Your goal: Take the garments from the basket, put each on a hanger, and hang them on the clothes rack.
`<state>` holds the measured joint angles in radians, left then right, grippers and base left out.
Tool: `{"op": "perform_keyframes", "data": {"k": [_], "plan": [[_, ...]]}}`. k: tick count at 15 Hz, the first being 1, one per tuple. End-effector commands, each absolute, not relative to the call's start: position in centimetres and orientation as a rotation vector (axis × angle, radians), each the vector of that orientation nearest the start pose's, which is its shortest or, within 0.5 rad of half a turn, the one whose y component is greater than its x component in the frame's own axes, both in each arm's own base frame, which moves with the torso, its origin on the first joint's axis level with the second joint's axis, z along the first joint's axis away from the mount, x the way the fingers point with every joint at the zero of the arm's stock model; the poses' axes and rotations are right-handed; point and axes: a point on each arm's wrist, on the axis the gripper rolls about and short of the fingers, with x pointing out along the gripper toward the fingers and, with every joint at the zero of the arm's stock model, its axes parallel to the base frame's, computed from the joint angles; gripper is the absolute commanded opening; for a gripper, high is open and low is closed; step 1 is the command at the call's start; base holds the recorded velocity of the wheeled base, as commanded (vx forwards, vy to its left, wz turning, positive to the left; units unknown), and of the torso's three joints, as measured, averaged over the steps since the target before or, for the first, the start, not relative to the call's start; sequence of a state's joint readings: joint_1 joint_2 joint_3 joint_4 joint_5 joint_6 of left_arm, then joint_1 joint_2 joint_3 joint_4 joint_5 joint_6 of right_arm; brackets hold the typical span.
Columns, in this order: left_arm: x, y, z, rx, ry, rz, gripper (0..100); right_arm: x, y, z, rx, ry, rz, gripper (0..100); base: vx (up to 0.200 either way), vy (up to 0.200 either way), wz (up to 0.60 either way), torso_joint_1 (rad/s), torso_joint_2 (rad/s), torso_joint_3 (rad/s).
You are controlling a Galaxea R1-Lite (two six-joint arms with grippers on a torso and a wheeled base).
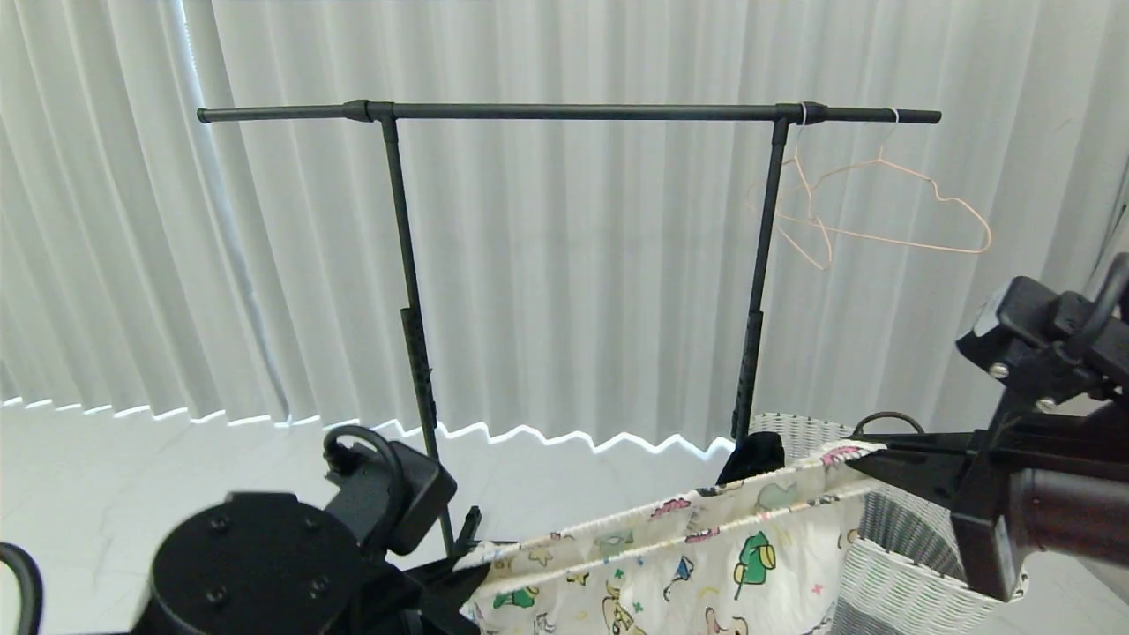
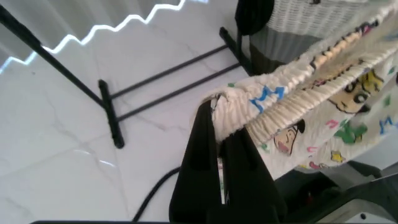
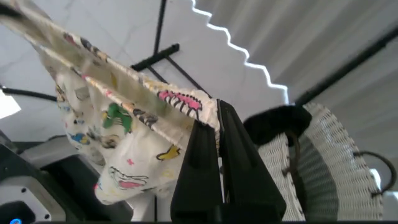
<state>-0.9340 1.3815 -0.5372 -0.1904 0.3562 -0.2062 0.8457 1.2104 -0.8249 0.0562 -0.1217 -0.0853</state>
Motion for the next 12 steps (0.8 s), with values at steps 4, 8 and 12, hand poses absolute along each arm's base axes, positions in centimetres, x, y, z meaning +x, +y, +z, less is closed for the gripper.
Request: {"op": "perform_keyframes", "data": {"k": [4,8,12], "plan": [[14.2,-13.6,32.0,0.060,0.482,-0.559,0,12.9,11.8,28.4,-0.205,0.218,0.644,0,0.000,0.000,0.00,0.000,0.00,0.000],[15.2,-13.0,35.8,0.111,0.395,-0.506,0,14.9,13.0,32.8,-0.154,0.105,0.622,0,0.000,0.000,0.00,0.000,0.00,0.000],[14.8,-12.9,35.4,0.180,0.378,-0.418,0,15.2,13.2,34.3,-0.137,0.065,0.631,0,0.000,0.000,0.00,0.000,0.00,0.000]]}}
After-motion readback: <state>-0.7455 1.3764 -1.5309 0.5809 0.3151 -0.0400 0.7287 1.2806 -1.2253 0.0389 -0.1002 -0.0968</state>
